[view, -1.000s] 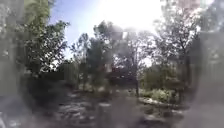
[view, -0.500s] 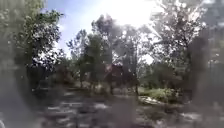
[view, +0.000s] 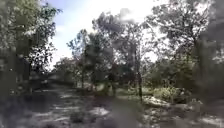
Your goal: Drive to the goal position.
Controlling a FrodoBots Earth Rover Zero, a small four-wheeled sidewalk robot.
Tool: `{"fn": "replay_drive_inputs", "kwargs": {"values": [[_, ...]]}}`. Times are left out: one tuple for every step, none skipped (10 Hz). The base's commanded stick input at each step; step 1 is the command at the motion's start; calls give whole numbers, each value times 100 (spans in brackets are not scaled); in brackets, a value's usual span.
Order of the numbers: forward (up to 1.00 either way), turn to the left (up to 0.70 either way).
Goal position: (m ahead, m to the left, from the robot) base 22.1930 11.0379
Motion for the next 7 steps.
{"fn": "replay_drive_inputs", "kwargs": {"values": [[70, 35], [70, 35], [70, 35], [70, 30], [70, 7], [70, 0], [70, 0]]}}
